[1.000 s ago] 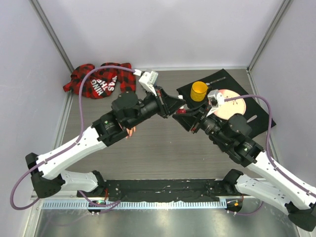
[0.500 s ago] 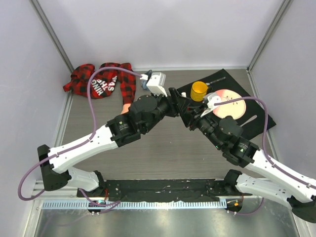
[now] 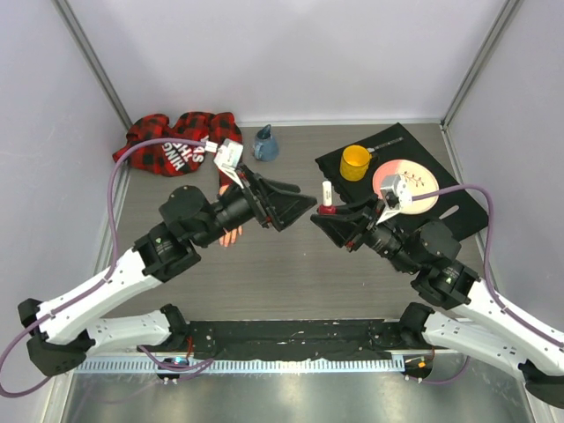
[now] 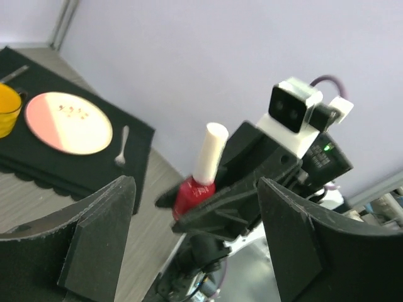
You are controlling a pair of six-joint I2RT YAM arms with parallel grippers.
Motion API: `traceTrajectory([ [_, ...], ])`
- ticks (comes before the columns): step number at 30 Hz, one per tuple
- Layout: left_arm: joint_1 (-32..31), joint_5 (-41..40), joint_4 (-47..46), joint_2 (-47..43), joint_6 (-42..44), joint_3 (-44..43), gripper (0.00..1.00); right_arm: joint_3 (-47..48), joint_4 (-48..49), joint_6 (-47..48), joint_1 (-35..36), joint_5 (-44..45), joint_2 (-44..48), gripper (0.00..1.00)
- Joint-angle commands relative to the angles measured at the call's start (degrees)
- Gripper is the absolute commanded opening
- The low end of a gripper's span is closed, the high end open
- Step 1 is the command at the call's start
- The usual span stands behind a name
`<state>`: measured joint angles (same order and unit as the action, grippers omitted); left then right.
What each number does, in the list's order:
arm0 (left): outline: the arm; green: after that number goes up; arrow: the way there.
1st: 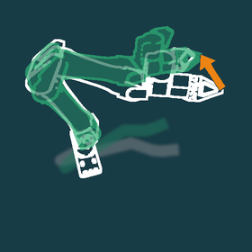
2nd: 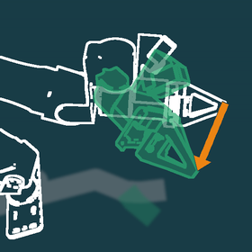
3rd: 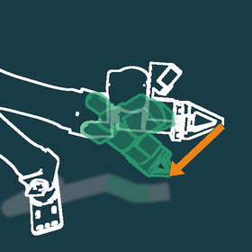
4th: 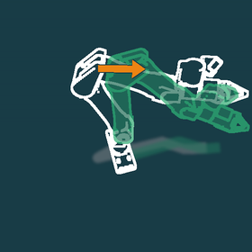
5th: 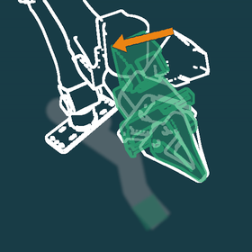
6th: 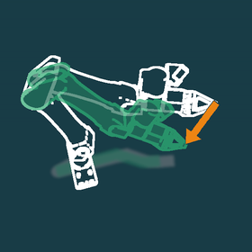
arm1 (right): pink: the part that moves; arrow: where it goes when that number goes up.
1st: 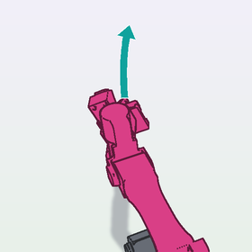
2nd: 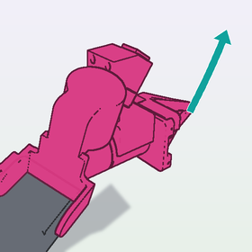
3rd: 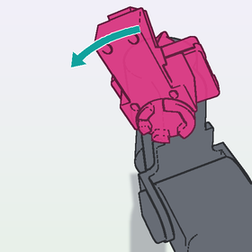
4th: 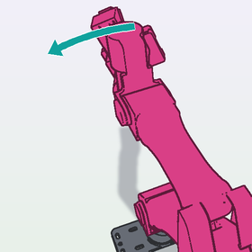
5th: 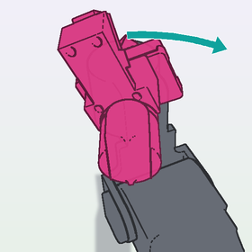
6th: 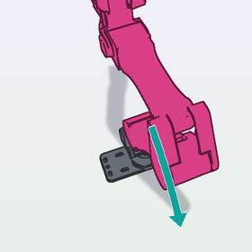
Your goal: Paint the nails
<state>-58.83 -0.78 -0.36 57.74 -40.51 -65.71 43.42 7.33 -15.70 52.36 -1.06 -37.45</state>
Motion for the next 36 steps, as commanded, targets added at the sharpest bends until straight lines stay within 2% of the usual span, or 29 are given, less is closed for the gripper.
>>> traceTrajectory([
  [1, 5.03, 17.9, -8.16, 1.23, -8.87, 1.12, 0.79, 0.61, 6.11, -6.17, -0.06, -12.2, 0.45, 0.01],
  [10, 5.21, 25.55, -11.24, 3.61, -8.8, -1.17, 0.68, 1.14, 8.05, -8.99, -0.15, -16.17, -1.39, 0.01],
  [15, 5.13, 29.08, -9.76, 5.81, -6.6, -3.63, 0.41, 1.58, 9.19, -9.52, -0.41, -16.52, -2.8, 0.01],
  [16, 5.21, 28.73, -8.96, 5.9, -5.9, -3.81, 0.29, 1.84, 8.93, -9.26, -0.5, -15.73, -3.06, 0.01],
  [18, 5.13, 25.84, -5.29, 5.72, -2.83, -4.6, 0.2, 2.81, 7.09, -7.34, -0.68, -14.07, -3.15, 0.01],
  [19, 5.04, 24.61, -4.31, 5.72, -1.86, -4.77, 0.1, 3.25, 6.12, -6.54, -0.59, -13.1, -3.24, 0.01],
  [21, 4.86, 19.53, -2.81, 5.72, 0.07, -4.95, 0.02, 4.39, 3.4, -4.61, -0.5, -8.18, -3.42, 0.01],
  [25, 2.06, 8.53, -1.48, 7.38, 3.06, -4.95, 0.0, 6.59, -0.56, 1.89, -0.59, 3.32, -5.0, 0.01],
  [28, -1.28, 2.21, -1.92, 8.97, 7.54, -6.09, 0.0, 7.82, -0.3, 3.48, -0.5, 6.86, -6.49, 0.01],
  [36, -2.08, -0.72, -12.03, 9.15, 7.47, -0.65, 0.0, 6.77, 1.54, 3.14, -0.59, 7.74, -5.7, 0.01],
])
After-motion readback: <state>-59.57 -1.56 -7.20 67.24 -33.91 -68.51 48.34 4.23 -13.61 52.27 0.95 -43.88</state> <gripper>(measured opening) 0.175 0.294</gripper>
